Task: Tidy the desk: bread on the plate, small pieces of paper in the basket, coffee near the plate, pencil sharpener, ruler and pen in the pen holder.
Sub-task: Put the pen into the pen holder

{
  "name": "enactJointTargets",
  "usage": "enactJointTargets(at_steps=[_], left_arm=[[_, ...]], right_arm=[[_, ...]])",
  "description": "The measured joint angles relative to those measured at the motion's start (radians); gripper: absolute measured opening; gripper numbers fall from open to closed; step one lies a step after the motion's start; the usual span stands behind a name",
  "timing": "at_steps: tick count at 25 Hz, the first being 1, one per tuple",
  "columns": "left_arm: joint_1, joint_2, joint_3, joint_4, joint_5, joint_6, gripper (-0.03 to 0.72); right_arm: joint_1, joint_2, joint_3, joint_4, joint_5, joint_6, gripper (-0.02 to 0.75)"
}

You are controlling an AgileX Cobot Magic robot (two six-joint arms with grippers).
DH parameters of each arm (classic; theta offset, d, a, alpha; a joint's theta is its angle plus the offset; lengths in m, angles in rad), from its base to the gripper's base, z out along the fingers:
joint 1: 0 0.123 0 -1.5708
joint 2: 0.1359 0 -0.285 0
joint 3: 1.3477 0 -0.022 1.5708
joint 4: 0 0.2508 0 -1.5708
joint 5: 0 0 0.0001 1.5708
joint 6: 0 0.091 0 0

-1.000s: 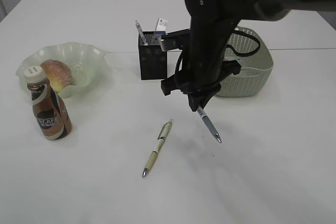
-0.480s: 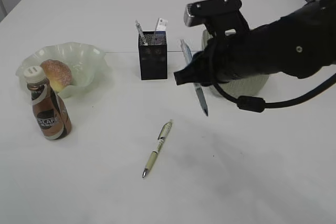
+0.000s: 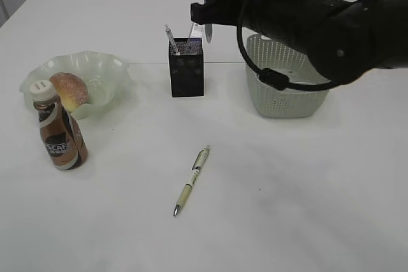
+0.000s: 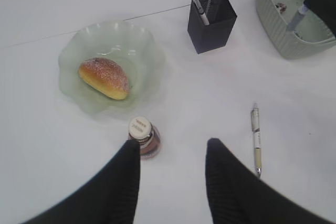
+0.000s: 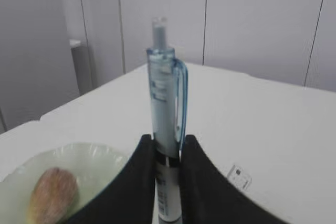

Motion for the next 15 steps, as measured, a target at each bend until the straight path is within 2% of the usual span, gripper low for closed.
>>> enactJointTargets(at_steps=[3, 7, 15], left_arm=[[0.0, 0.005, 0.0, 0.015, 0.0, 0.0, 0.307], [0.0, 0.02, 0.0, 0.033, 0.0, 0.0, 0.307], [0.0, 0.069, 0.0, 0.078, 0.0, 0.0, 0.307]], right_arm=[[-0.029, 0.106, -0.094, 0.008, -0.073, -0.002, 0.067], [-0.064, 0.251, -0.252, 0.008, -0.082, -0.004, 0.067], [-0.08, 0.485, -0.548, 0.012, 0.001, -0.004, 0.067]])
